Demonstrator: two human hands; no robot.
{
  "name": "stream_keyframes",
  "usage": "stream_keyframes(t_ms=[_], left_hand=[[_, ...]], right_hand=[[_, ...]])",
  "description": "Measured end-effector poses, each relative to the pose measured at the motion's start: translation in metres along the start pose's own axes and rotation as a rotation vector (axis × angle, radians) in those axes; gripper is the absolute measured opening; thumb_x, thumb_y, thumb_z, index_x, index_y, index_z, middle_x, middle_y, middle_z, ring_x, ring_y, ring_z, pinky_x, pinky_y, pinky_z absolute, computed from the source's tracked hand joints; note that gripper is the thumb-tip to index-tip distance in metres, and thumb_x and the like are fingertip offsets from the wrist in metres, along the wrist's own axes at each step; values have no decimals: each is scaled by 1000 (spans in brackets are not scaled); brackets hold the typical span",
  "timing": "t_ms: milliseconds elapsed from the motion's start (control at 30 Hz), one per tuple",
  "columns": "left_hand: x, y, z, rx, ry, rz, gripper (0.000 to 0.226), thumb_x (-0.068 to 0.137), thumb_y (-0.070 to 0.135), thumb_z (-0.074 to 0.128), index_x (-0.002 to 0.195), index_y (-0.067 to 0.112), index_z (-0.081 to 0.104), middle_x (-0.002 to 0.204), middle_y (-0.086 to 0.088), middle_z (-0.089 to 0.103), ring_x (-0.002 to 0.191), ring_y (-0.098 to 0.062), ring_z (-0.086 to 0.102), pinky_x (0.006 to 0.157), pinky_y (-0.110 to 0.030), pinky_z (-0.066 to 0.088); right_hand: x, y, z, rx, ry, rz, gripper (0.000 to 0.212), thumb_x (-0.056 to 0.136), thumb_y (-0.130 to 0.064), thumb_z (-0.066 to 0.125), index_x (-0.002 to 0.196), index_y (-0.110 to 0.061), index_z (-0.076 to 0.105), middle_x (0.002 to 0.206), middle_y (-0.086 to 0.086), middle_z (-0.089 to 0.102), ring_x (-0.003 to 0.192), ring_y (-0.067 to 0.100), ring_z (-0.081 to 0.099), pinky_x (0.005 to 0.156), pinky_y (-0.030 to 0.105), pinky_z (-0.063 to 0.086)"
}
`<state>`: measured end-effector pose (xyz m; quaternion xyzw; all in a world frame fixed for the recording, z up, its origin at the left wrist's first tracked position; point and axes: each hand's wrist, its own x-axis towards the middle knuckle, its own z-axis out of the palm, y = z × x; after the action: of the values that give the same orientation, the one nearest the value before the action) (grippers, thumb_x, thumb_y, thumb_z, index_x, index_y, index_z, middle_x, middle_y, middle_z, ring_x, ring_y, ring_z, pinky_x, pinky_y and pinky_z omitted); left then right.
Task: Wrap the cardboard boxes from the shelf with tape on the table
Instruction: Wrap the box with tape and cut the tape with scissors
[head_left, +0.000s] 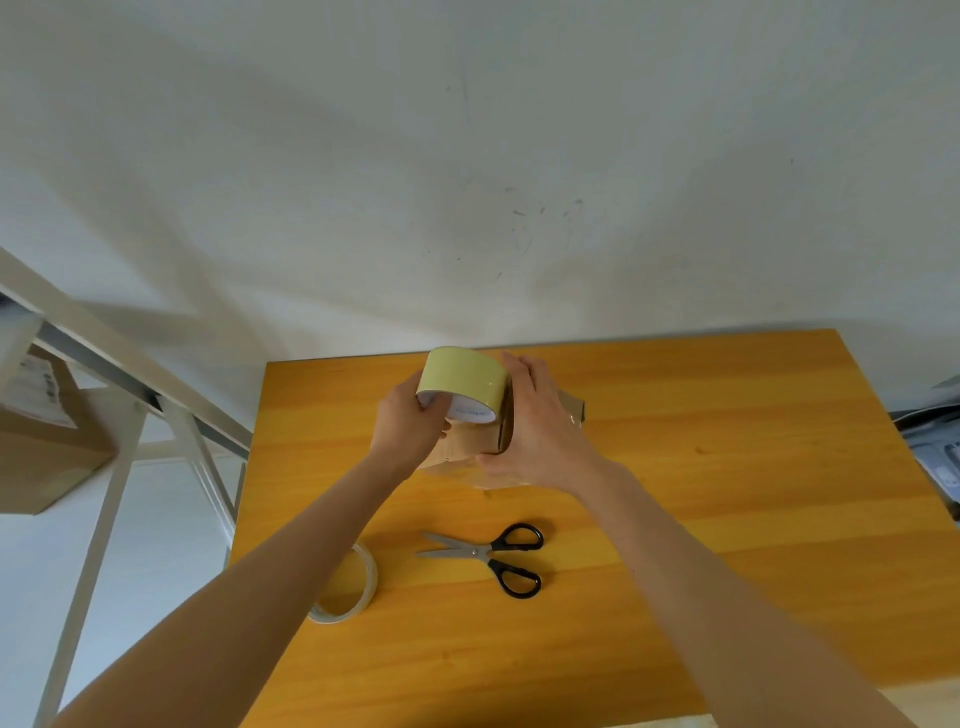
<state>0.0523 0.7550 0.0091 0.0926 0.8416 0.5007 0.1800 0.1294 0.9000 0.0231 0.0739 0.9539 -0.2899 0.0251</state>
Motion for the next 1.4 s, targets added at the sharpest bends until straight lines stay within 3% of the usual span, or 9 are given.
stream_keyframes(t_ms=[100,267,333,467,633,1067,1167,1267,1400], left_hand=[[-1,4,8,-104,-22,-4,20,95,7,45,111,11,56,92,-10,65,69,-21,65,59,-28,57],[1,13,28,-168,-73,-42,24,93,8,50,117,12,53,98,-15,66,79,-26,67,69,-52,57],[1,18,36,-157,-92,-14,23,93,7,50,113,16,56,91,-14,67,74,-29,66,65,-49,56],[1,31,49,-13,-170,121,25,93,-1,40,108,15,52,80,-8,62,57,-26,64,50,-41,55],[3,42,55,121,-180,166,28,92,-2,37,112,13,49,80,-3,60,50,-19,63,44,-36,54],[23,-4,7,645,-33,212,30,92,3,43,120,15,46,86,-6,58,68,-28,53,48,-33,35],[20,1,9,666,-24,273,40,88,-3,41,124,14,45,99,-10,54,73,-33,53,52,-35,37],[18,5,16,662,-49,302,44,86,-4,42,126,15,45,102,-13,50,72,-38,54,53,-38,41],[13,0,19,629,-82,302,48,83,-4,47,127,16,45,105,-12,48,71,-33,51,52,-34,39]], right_hand=[[0,7,-2,38,-20,10,118,60,-36,86,148,-14,10,140,5,18,132,26,28,107,44,36],[-8,24,-6,115,-33,84,125,54,-41,89,149,-15,12,140,-1,17,135,20,25,108,39,35],[-13,31,-6,142,-26,107,123,52,-41,89,147,-16,14,137,-3,18,133,20,28,106,41,38],[-25,47,-10,178,36,134,105,54,-38,88,138,-20,28,120,-7,26,121,16,37,98,34,44],[-24,52,-13,178,43,113,106,54,-38,89,138,-19,28,117,-10,24,117,11,37,95,24,39],[-28,81,-25,65,-61,182,109,56,-41,89,138,-16,21,133,-3,24,109,9,37,87,23,37],[-26,83,-29,-63,-120,166,110,58,-42,87,141,-15,19,140,1,22,122,17,36,96,29,38],[-22,82,-27,-275,-196,153,113,64,-40,81,146,-10,10,151,7,14,140,26,19,114,37,20],[-20,84,-15,-363,-247,167,123,66,-45,80,150,-9,-3,155,10,7,143,29,12,116,40,13]])
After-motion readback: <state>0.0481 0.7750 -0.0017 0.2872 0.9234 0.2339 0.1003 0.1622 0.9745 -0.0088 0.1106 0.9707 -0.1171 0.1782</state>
